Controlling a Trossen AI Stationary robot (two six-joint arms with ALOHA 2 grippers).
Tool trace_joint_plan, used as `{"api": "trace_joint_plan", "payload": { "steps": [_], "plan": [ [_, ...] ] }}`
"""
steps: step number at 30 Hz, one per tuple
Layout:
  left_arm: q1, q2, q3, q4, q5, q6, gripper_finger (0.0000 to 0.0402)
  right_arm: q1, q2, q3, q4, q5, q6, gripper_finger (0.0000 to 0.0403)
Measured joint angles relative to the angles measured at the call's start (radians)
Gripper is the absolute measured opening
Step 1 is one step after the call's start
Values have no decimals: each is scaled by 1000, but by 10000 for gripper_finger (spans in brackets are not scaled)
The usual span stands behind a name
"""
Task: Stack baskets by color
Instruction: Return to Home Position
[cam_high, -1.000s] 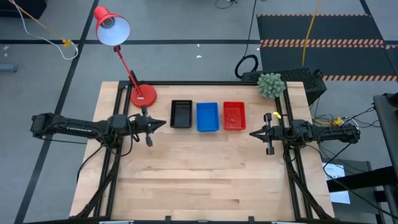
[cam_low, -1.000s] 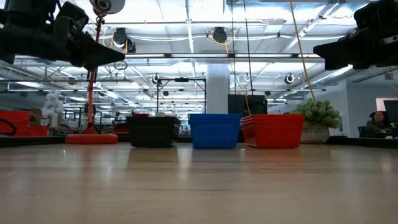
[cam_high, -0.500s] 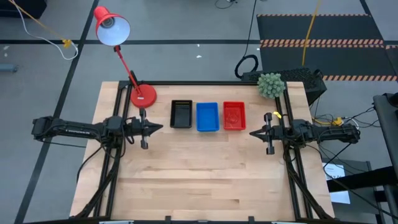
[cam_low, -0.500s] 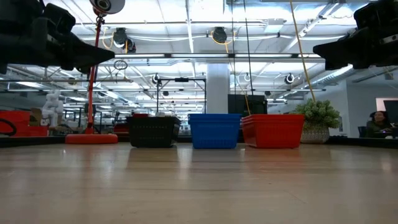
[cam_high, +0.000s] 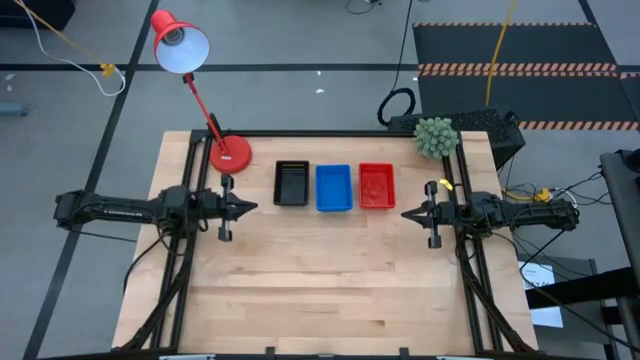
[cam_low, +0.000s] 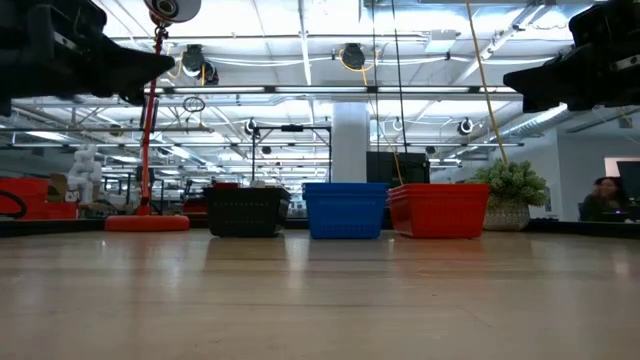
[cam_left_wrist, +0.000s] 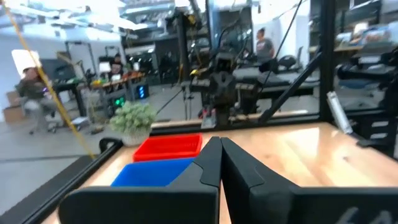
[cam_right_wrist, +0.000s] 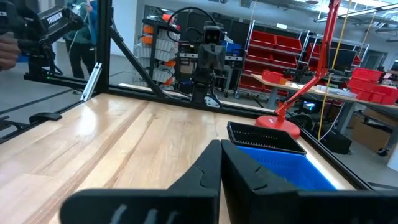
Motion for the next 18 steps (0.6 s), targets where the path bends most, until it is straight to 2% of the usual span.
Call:
{"api": "trace_joint_plan", "payload": {
  "steps": [8,18],
  "plan": [
    [0,-85,0,-27,86,-5,4,0,0,0,1,0,0,0],
    [0,-227,0,-161,93,-3,2,0,0,0,1,0,0,0]
  ]
}}
